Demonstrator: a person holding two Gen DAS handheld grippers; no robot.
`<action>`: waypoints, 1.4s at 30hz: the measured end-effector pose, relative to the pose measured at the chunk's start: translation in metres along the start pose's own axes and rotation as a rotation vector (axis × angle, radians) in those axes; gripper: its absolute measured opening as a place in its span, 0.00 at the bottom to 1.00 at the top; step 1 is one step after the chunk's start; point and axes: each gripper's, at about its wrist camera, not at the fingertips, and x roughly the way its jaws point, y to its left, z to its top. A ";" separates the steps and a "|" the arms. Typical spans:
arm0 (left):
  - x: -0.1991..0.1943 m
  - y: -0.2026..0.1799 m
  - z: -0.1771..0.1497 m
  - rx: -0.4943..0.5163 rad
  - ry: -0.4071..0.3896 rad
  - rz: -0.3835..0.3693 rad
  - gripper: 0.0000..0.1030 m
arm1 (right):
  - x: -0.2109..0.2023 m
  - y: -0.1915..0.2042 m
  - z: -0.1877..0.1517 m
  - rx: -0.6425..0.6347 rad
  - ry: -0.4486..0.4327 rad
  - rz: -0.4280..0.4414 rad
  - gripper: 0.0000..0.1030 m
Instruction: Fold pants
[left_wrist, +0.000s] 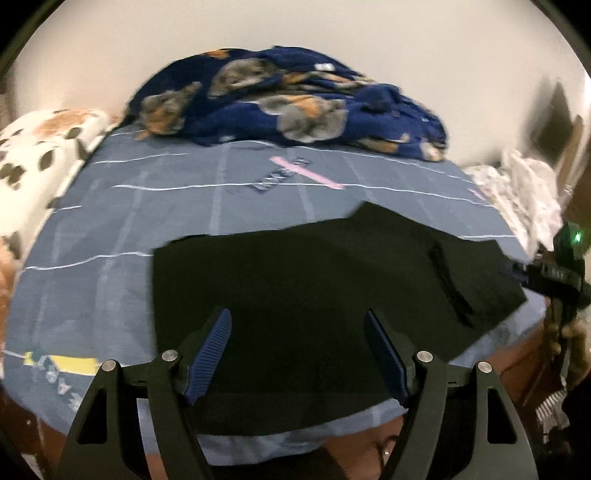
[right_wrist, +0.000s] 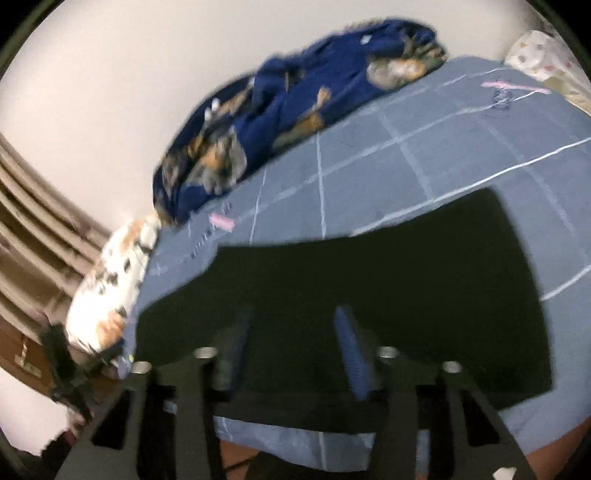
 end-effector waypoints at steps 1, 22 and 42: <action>-0.001 0.009 0.000 -0.013 0.008 0.014 0.72 | 0.011 0.005 -0.006 -0.015 0.033 -0.003 0.35; 0.063 0.103 -0.014 -0.111 0.238 -0.162 0.63 | 0.055 0.061 -0.046 -0.180 0.184 -0.053 0.42; 0.000 0.028 0.042 -0.079 0.048 -0.334 0.17 | 0.062 0.085 -0.037 -0.002 0.174 0.232 0.55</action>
